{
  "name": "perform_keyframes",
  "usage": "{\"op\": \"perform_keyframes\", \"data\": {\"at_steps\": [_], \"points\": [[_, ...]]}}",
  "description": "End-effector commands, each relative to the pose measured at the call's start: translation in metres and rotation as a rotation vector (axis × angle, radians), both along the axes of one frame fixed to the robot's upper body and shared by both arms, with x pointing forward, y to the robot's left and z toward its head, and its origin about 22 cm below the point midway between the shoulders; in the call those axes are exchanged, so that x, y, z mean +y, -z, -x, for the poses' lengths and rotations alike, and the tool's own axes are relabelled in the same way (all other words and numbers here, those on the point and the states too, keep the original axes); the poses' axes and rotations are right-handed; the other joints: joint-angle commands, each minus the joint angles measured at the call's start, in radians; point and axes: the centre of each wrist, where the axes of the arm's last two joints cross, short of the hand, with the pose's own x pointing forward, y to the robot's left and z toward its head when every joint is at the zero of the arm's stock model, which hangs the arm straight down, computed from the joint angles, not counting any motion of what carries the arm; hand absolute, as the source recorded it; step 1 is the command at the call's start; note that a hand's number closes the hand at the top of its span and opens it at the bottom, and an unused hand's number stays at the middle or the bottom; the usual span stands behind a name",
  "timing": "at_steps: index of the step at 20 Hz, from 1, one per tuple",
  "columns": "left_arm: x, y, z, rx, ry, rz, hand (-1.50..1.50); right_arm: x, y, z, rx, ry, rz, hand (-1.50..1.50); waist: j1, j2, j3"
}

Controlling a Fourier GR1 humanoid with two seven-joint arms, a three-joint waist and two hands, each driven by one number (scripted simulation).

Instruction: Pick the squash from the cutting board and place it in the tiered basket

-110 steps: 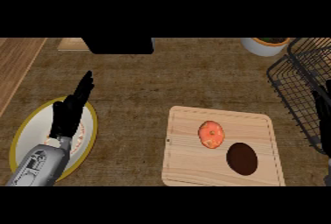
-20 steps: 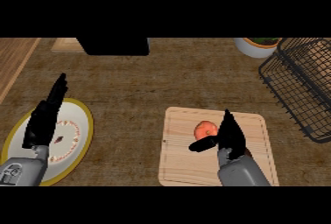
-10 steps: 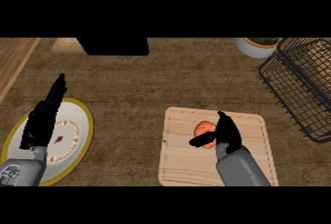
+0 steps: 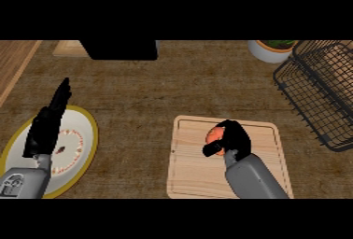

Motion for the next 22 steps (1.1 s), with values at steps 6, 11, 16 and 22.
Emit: {"op": "perform_keyframes", "data": {"at_steps": [6,11,16,22], "points": [[-0.011,-0.006,-0.007,-0.017,0.040,0.004,0.00,-0.028,-0.046,-0.083,-0.061,0.293,0.031,1.50,0.045,0.028,0.012],[-0.029,-0.011,-0.015,-0.041,0.091,0.010,0.00,-0.075,-0.102,-0.129,-0.177,0.454,0.149,1.50,0.098,0.055,0.011],[-0.032,-0.011,-0.018,-0.049,0.113,0.006,0.00,-0.099,-0.141,-0.150,-0.434,0.587,0.253,1.50,0.108,0.057,0.010],[-0.023,-0.007,-0.017,-0.030,0.124,-0.004,0.00,-0.120,-0.191,-0.166,-0.658,0.687,0.506,1.50,0.124,0.052,0.005]]}}
